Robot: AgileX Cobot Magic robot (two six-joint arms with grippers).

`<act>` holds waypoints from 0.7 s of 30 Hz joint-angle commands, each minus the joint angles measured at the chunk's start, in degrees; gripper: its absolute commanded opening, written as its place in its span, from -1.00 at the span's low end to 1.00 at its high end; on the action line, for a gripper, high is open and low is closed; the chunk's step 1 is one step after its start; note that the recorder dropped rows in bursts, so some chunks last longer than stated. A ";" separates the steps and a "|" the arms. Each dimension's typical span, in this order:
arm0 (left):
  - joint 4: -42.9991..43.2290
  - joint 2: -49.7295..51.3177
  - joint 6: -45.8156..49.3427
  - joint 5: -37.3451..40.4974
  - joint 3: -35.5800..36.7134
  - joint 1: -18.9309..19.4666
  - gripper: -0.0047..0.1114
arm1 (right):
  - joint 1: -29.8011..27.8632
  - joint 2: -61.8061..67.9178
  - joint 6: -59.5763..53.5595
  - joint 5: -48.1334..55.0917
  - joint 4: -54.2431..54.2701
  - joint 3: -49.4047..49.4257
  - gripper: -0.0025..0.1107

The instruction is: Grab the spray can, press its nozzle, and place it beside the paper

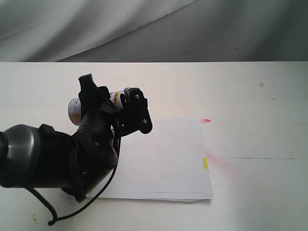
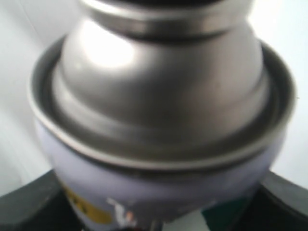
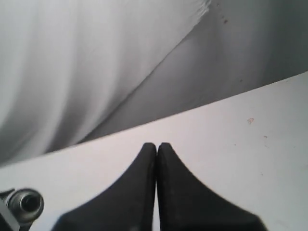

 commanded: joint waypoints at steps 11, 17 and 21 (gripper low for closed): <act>1.87 -0.44 -2.25 2.18 -0.66 -0.34 -0.92 | 0.56 52.83 -47.78 36.51 29.31 -43.67 -0.96; 1.87 -0.44 -2.25 2.18 -0.66 -0.34 -0.92 | 0.66 67.10 -53.11 40.39 33.02 -49.20 -0.96; 1.87 -0.44 -2.25 2.18 -0.66 -0.34 -0.92 | 0.78 73.39 -55.48 41.65 33.57 -49.20 -0.96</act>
